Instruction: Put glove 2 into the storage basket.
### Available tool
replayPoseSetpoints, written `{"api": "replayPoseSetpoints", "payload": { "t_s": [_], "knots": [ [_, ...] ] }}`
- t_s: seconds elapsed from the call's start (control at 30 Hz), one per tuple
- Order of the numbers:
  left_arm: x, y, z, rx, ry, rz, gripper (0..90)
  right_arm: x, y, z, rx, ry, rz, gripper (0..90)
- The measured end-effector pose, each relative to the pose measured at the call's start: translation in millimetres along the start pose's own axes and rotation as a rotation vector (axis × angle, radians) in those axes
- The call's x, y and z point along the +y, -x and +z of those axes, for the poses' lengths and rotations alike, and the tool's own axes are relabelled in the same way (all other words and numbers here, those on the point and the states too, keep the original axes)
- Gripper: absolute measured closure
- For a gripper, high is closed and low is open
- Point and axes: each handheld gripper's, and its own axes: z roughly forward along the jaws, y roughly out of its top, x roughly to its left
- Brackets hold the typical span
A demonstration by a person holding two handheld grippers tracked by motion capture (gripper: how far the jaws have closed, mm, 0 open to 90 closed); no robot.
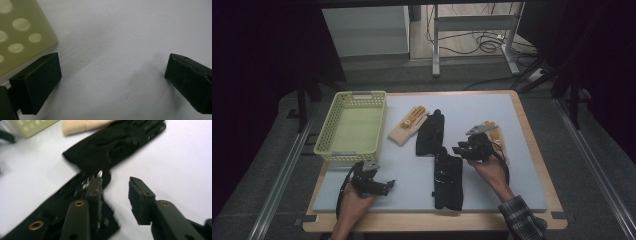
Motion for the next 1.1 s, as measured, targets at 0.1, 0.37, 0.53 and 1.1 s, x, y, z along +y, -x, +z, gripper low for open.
{"api": "replayPoseSetpoints", "payload": {
  "t_s": [0.1, 0.37, 0.53, 1.1],
  "knots": [
    [0.0, -0.1, 0.0, -0.001, 0.000, 0.001, 1.1, 14.6, 5.2, 16.5, -0.018, -0.009, -0.012, 69.3],
    [0.0, -0.1, 0.1, -0.001, 0.001, 0.000, 1.1, 39.0, 22.4, 70.3, -0.065, -0.026, 0.044, 61.3],
    [0.0, -0.1, 0.0, -0.001, 0.001, 0.000, 1.1, 39.5, 28.3, 88.7, -0.053, -0.039, 0.083, 56.7],
    [0.0, -0.1, 0.1, -0.001, 0.000, 0.000, 1.1, 47.5, 23.7, 86.8, -0.097, -0.017, 0.110, 87.0]
  ]
}}
